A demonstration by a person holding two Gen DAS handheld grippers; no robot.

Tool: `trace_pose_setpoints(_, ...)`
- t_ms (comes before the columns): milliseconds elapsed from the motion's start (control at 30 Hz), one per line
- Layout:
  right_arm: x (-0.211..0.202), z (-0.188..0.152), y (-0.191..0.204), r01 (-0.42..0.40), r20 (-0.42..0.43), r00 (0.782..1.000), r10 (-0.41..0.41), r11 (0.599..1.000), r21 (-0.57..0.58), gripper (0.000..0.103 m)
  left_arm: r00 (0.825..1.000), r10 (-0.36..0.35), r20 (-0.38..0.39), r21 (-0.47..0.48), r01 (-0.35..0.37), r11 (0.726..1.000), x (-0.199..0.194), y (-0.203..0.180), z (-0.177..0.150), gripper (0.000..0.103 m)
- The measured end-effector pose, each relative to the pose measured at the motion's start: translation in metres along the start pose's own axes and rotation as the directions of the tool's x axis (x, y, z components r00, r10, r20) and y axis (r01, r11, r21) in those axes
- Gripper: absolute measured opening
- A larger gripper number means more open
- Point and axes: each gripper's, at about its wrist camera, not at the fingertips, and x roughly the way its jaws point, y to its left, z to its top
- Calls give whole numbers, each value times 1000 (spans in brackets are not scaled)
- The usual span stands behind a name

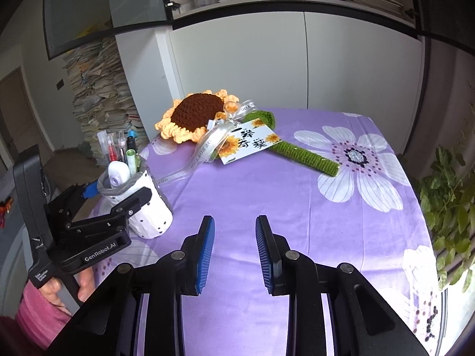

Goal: Organize stationery
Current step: 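Open the right gripper and withdraw it from the cup, then lower the filled pen cup onto the table with the left gripper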

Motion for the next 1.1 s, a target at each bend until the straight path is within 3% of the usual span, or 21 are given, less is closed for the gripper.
trace_pose_setpoints(167,3,-2,-15,-25,-1,1000,25,999,35,28,1000,15,3,-11,-15,1000,1,-3,1,69)
trace_pose_setpoints(333,5,-4,-21,-30,-3,1000,30,999,29,28,999,37,4,-6,-37,999,0,-8,2,69)
trace_pose_setpoints(467,5,-5,-20,-26,6,1000,26,1000,6,28,1000,-7,-3,-36,7,999,-2,-12,7,69)
trace_pose_setpoints(667,3,-6,-22,-26,17,1000,27,1000,-8,29,999,-35,14,26,35,999,-7,-43,15,69)
trace_pose_setpoints(833,1,-7,-35,-20,25,999,20,1000,11,29,998,-67,12,67,66,996,-7,-69,22,69)
trace_pose_setpoints(1100,-2,-12,-69,-5,38,999,1,996,92,29,995,-98,10,46,98,994,9,-97,37,69)
